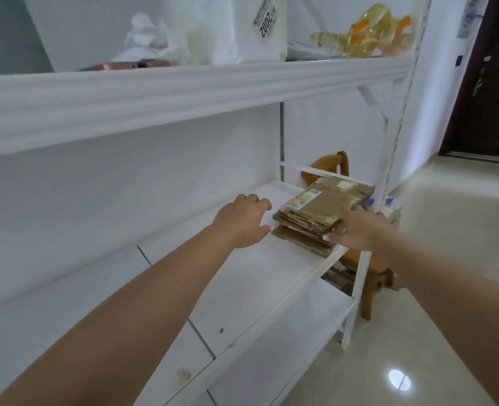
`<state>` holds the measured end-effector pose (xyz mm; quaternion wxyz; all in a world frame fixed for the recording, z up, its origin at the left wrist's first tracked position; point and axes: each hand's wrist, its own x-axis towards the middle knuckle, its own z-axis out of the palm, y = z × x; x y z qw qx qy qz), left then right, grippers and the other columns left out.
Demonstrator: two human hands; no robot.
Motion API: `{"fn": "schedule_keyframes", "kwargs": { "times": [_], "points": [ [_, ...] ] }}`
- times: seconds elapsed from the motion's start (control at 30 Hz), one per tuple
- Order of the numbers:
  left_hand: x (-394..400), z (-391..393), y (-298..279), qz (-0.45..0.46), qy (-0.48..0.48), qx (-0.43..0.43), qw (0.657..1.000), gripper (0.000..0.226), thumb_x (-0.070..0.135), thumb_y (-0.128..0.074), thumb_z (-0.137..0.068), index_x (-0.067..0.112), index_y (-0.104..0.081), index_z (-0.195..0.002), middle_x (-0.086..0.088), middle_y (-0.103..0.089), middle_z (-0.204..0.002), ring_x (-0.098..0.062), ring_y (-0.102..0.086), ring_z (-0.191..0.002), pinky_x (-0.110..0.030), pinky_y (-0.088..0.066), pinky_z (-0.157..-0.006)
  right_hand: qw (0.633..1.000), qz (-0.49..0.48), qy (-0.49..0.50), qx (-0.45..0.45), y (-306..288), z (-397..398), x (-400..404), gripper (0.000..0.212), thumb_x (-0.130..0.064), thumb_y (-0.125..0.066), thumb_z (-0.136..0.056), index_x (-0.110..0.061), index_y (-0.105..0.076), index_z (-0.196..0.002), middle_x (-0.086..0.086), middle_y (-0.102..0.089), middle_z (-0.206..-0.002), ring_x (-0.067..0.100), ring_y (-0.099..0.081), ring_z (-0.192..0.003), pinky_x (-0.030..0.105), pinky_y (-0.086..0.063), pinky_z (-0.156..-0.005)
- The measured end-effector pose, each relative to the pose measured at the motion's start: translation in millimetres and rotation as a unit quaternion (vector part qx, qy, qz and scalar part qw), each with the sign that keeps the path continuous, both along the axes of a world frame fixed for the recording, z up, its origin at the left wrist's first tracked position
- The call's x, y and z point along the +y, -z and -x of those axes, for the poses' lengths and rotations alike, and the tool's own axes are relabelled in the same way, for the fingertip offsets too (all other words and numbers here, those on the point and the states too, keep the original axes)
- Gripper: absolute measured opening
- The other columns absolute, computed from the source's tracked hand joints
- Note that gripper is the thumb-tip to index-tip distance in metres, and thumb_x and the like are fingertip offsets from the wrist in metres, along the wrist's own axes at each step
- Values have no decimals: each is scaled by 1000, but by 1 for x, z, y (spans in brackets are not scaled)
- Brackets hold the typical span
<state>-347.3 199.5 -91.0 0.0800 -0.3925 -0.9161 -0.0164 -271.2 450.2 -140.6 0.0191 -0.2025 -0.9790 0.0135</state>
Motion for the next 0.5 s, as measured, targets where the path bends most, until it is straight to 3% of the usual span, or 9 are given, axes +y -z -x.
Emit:
{"fn": "schedule_keyframes", "kwargs": {
  "times": [0.3,0.5],
  "points": [
    [41,47,31,-11,-9,15,1000,52,43,-50,-97,21,-38,-142,-6,-44,-139,-25,-39,-127,-37,-43,-88,999,-29,-19,13,36,69,31,81,-61,-61,-83,-16,-33,-144,10,-38,-149,36,-30,-139,52,-31,-110],
    [57,63,51,-2,-24,5,1000,52,45,-49,-97,22,-37,-142,-4,-44,-138,-23,-39,-126,-39,-46,-90,998,-41,-49,-7,52,100,48,90,-54,-63,-85,-19,-17,-153,9,-11,-162,34,-8,-149,55,-16,-116]
  ]
}}
